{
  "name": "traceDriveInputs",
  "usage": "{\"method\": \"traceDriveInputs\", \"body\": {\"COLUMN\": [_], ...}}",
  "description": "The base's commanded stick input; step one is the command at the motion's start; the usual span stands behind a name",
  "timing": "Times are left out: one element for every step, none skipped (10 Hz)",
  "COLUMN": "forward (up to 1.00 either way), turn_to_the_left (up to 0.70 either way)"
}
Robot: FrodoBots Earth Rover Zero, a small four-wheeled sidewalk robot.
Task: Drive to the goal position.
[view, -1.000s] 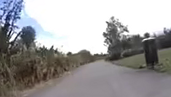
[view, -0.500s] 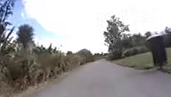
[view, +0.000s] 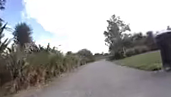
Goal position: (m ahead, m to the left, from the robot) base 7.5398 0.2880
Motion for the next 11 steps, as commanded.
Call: {"method": "traceDriveInputs", "body": {"forward": [0.85, 0.85, 0.85, 0.85, 0.85, 0.85, 0.85, 0.85, 0.85, 0.85, 0.85], "turn_to_the_left": [-0.28, -0.18, -0.08, 0.00, 0.00, 0.00, 0.00, 0.00, 0.00, 0.00, 0.00]}}
